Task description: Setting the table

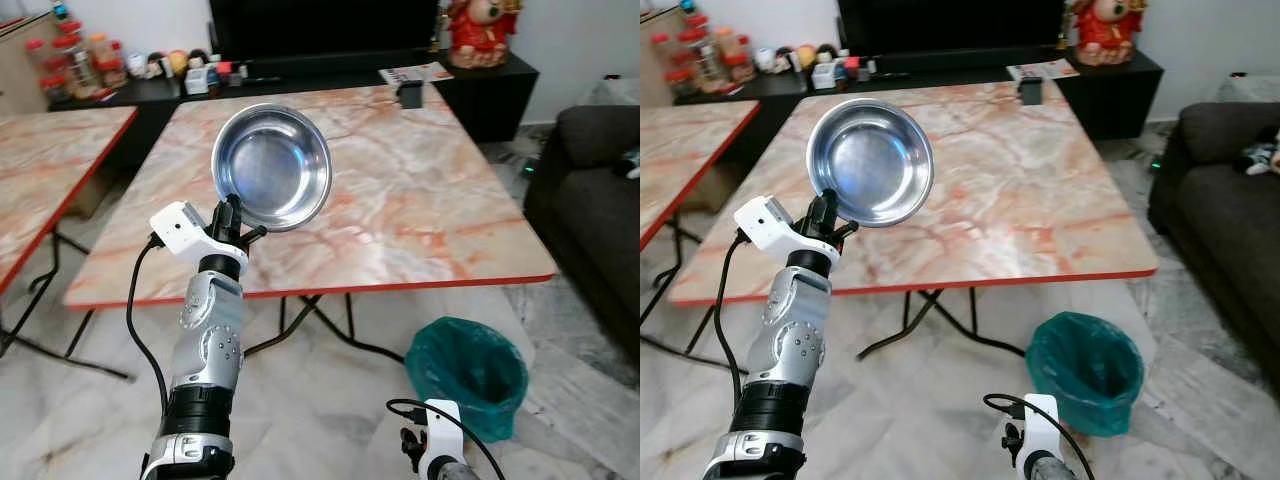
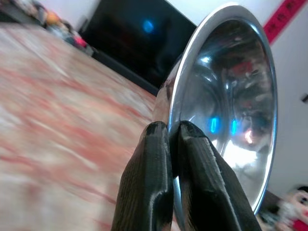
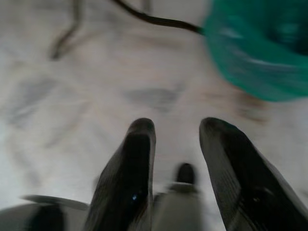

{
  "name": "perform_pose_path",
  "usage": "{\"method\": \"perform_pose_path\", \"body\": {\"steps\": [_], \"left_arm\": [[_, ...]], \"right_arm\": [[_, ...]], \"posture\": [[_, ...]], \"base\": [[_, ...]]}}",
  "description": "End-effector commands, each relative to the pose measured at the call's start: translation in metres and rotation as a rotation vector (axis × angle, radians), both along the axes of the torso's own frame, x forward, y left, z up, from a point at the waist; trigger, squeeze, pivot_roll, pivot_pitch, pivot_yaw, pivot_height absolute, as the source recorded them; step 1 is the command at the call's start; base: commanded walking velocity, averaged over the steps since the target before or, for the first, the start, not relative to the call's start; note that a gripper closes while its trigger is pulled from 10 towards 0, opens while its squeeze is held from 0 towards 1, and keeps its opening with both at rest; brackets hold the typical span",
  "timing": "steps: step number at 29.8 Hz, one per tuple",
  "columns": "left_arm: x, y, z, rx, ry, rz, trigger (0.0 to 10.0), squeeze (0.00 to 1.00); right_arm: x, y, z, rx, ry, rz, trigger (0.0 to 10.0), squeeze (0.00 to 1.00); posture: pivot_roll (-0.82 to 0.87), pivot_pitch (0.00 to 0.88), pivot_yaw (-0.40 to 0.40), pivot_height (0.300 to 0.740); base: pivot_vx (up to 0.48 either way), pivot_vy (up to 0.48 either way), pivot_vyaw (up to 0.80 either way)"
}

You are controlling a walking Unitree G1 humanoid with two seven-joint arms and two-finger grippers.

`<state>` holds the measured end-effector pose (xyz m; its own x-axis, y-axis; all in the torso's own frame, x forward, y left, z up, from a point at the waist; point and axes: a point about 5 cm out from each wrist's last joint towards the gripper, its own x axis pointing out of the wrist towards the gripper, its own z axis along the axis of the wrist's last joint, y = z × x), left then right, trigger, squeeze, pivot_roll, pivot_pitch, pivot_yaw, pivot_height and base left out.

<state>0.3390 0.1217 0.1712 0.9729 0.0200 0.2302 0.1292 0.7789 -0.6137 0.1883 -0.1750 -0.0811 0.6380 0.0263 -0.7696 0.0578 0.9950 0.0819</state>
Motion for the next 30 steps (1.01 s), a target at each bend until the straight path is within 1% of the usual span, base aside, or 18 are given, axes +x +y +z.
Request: {"method": "perform_pose_path", "body": {"steps": [1,15,22,23,24,25,27,28,30], "left_arm": [[0.000,0.009,0.010,0.035,-0.040,0.028,10.0,0.00],[0.000,0.008,0.008,0.032,-0.029,0.019,10.0,0.00],[0.000,0.003,0.001,0.025,0.015,-0.025,10.0,0.00],[0.000,0.001,-0.001,0.033,0.030,-0.039,10.0,0.00],[0.001,-0.004,-0.007,0.077,0.079,-0.073,10.0,0.00],[0.001,-0.006,-0.009,0.089,0.090,-0.087,10.0,0.00],[0.001,-0.008,-0.010,0.088,0.099,-0.105,10.0,0.00],[0.000,-0.011,-0.014,0.086,0.122,-0.127,10.0,0.00],[-0.001,-0.019,-0.027,0.040,0.227,-0.191,10.0,0.00]], "right_arm": [[0.005,0.007,0.002,0.009,-0.020,0.011,10.0,0.00],[0.003,0.008,0.001,0.010,-0.009,0.019,10.0,0.00],[-0.001,0.009,-0.001,0.008,0.011,0.027,10.0,0.00],[-0.001,0.009,-0.001,0.009,0.012,0.027,10.0,0.00],[-0.001,0.010,-0.002,0.010,0.014,0.026,10.0,0.00],[-0.002,0.010,-0.002,0.011,0.015,0.026,10.0,0.00],[-0.002,0.010,-0.002,0.011,0.015,0.026,10.0,0.00],[-0.002,0.010,-0.002,0.011,0.016,0.026,10.0,0.00],[-0.002,0.010,-0.002,0.011,0.017,0.025,10.0,0.00]], "posture": [[0.07,0.000,0.036,0.740],[0.07,0.007,0.036,0.740],[0.07,0.013,0.043,0.740],[0.07,0.013,0.045,0.740],[0.07,0.014,0.046,0.740],[0.07,0.013,0.048,0.740],[0.07,0.014,0.050,0.740],[0.07,0.014,0.050,0.740],[0.07,0.014,0.054,0.740]], "base": [[0.386,0.000,0.00],[0.370,0.000,0.00],[0.000,0.000,0.00],[0.000,0.000,0.00],[0.000,0.000,0.00],[0.000,0.000,0.00],[0.000,0.000,0.00],[0.000,0.000,0.00],[0.000,0.000,0.00]]}}
